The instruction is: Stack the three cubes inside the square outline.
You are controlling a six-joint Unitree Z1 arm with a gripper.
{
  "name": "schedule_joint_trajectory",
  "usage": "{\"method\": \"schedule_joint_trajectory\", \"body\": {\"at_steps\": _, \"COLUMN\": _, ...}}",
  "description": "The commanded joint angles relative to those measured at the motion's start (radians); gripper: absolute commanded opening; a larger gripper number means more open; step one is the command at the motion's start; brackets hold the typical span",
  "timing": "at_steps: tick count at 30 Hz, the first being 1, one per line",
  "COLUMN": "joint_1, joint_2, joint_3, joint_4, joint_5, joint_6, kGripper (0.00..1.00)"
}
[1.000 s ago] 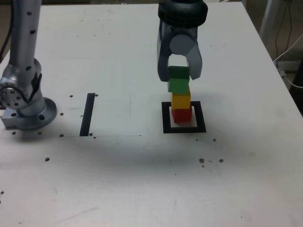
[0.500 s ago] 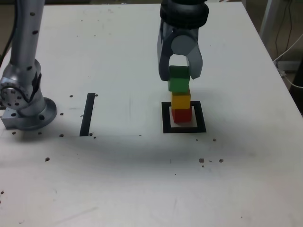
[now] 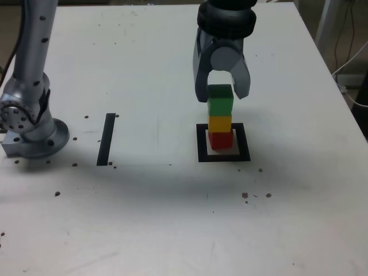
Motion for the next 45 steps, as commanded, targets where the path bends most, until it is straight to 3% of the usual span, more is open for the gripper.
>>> {"method": "schedule_joint_trajectory", "body": {"at_steps": 1, "joint_1": 0.003, "joint_2": -0.005, "joint_3": -0.007, "joint_4": 0.006, "joint_5": 0.001, "joint_6": 0.001, "kGripper": 0.7}}
{"method": "schedule_joint_trajectory", "body": {"at_steps": 5, "joint_1": 0.004, "joint_2": -0.011, "joint_3": -0.005, "joint_4": 0.015, "joint_5": 0.01, "joint_6": -0.002, "kGripper": 0.92}}
{"method": "schedule_joint_trajectory", "body": {"at_steps": 8, "joint_1": 0.004, "joint_2": -0.027, "joint_3": 0.0, "joint_4": 0.022, "joint_5": 0.02, "joint_6": -0.004, "kGripper": 0.99}}
{"method": "schedule_joint_trajectory", "body": {"at_steps": 15, "joint_1": 0.0, "joint_2": -0.124, "joint_3": 0.027, "joint_4": 0.038, "joint_5": 0.023, "joint_6": 0.002, "kGripper": 1.0}}
{"method": "schedule_joint_trajectory", "body": {"at_steps": 22, "joint_1": -0.016, "joint_2": -0.248, "joint_3": 0.071, "joint_4": 0.071, "joint_5": -0.021, "joint_6": 0.029, "kGripper": 1.0}}
{"method": "schedule_joint_trajectory", "body": {"at_steps": 29, "joint_1": -0.022, "joint_2": -0.36, "joint_3": 0.241, "joint_4": 0.067, "joint_5": -0.038, "joint_6": 0.035, "kGripper": 1.0}}
{"method": "schedule_joint_trajectory", "body": {"at_steps": 37, "joint_1": -0.022, "joint_2": -0.421, "joint_3": 0.448, "joint_4": -0.013, "joint_5": -0.006, "joint_6": 0.035, "kGripper": 1.0}}
{"method": "schedule_joint_trajectory", "body": {"at_steps": 45, "joint_1": -0.022, "joint_2": -0.481, "joint_3": 0.654, "joint_4": -0.098, "joint_5": -0.013, "joint_6": 0.037, "kGripper": 1.0}}
